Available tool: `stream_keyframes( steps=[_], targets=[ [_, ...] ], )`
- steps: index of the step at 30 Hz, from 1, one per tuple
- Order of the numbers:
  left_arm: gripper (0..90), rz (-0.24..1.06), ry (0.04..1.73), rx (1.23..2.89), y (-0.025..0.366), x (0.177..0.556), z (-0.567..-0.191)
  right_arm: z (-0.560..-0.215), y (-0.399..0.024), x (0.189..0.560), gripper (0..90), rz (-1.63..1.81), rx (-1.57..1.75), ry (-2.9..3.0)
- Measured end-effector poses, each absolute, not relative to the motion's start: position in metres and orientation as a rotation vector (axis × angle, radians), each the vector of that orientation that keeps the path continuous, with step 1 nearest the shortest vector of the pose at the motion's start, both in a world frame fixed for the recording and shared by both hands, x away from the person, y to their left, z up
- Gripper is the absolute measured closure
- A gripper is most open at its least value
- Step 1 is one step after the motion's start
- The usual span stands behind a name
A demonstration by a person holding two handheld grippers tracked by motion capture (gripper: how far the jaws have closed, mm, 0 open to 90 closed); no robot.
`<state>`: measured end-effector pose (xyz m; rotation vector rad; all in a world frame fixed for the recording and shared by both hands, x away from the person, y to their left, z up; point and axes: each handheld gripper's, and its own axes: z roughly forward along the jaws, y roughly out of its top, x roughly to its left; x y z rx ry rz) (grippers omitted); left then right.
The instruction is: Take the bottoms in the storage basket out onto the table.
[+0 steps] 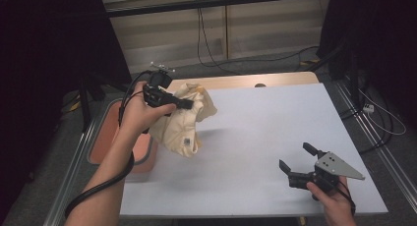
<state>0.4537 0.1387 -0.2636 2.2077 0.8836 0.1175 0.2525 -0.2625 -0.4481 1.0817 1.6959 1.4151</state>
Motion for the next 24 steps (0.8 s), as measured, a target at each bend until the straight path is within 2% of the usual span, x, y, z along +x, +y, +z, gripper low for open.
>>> stream_keyframes(
  steps=[24],
  targets=[
    [60.2, 0.083, 0.868, 2.207, 0.129, 0.450, -0.289, -0.447, -0.263, 0.252, 2.6, 1.419, 1.076, 1.692]
  ],
)
